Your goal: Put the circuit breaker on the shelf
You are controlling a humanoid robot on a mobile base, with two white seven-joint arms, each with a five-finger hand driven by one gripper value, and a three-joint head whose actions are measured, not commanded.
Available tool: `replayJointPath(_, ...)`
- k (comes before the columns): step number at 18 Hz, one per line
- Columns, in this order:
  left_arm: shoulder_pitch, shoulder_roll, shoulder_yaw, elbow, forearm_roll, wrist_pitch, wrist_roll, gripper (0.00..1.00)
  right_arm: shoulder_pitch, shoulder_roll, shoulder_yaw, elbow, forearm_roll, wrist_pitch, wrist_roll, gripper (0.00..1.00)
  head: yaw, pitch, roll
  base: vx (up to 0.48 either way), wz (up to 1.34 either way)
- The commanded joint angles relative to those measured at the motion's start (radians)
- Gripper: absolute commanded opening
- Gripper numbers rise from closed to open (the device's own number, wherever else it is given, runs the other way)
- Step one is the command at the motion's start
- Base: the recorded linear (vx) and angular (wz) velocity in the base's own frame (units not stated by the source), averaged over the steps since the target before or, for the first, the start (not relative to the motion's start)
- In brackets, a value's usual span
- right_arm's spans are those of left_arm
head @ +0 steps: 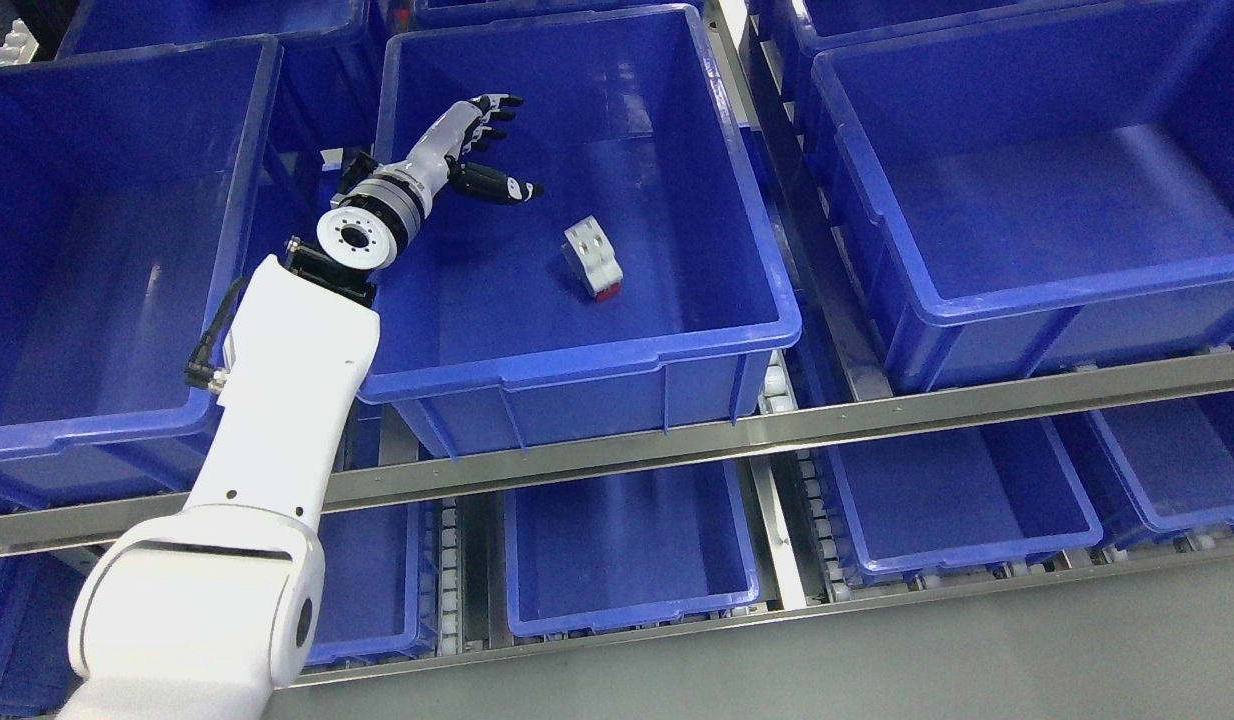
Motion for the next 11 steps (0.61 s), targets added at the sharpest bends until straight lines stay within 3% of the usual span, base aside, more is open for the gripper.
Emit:
replayJointPath(1, -0.012, -0.040, 0.168, -0.035, 0.012, -0.005, 0.154, 0.97, 0.015, -0.017, 0.000, 0.000, 0.001, -0.031, 0.003, 1.00, 0.0000, 0.000, 0.000, 0.000, 0.00)
replayJointPath(4, -0.032, -0.058, 0.375, -0.101, 0.081, -0.037, 0.310, 0.99, 0.015, -0.017, 0.000, 0.000, 0.001, -0.031, 0.003, 1.00, 0.0000, 0.000, 0.000, 0.000, 0.00)
replayJointPath(8, -0.011, -0.058, 0.402, -0.248, 0.193, -0.039, 0.346, 0.99, 0.015, -0.017, 0.000, 0.000, -0.001, -0.031, 0.003, 1.00, 0.0000, 0.000, 0.000, 0.000, 0.00)
replayJointPath(11, 0.088, -0.058, 0.381, -0.421, 0.231, -0.005, 0.343, 1.00, 0.015, -0.017, 0.000, 0.000, -0.001, -0.031, 0.003, 1.00, 0.0000, 0.000, 0.000, 0.000, 0.00)
